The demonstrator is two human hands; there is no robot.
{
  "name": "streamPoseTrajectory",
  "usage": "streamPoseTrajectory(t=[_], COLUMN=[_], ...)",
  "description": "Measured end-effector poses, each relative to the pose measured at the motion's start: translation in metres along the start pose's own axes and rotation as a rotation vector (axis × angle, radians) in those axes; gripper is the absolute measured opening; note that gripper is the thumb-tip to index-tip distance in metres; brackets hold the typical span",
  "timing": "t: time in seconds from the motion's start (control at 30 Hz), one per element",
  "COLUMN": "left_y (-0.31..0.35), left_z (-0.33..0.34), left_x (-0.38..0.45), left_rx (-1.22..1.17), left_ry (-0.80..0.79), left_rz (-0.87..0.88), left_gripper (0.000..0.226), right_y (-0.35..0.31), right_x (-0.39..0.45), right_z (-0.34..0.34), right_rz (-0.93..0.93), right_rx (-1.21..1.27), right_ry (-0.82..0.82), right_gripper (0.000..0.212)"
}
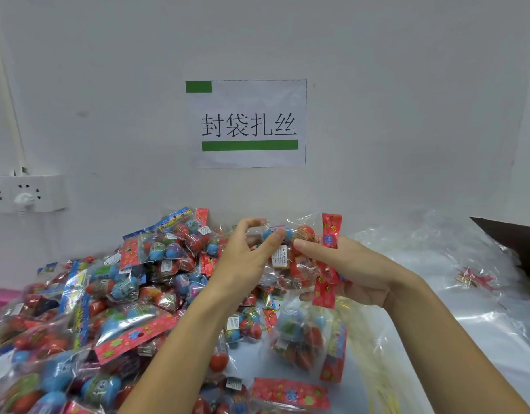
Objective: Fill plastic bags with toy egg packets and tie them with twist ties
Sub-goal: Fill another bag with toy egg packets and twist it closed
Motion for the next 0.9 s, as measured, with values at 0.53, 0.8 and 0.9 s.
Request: streamPoseTrajectory(t=[0.53,0.8,0.9], left_y=[0.032,0.043,0.057], left_z=[0.034,0.143,0.178], left_x=[-0.013,-0.031,-0.033], left_rx=[0.152,0.666,0.837], left_ry=[0.109,-0.112,-0.111], left_rz=[0.090,0.319,0.362], left_gripper=[0.032,0.033,0.042], right_y=[-0.069,-0.090,-0.092], right_x=[-0.056,-0.109,-0.117], right_z=[-0.074,-0.115,-0.120], right_rz=[-0.387,-0.449,-0.474], right_rx=[0.034,-0.113,-0.132], right_ry=[0.518,0.866,0.954], right_gripper=[0.020,0.010,0.011])
Point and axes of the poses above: each hand's wrist, its own x-axis towards the middle knuckle, its own z-axis out of the palm, y = z × x, the point moved 5 cm from there along x, towards the middle knuckle, and after that the axes turned 13 degrees about x, right-handed, at the moved point
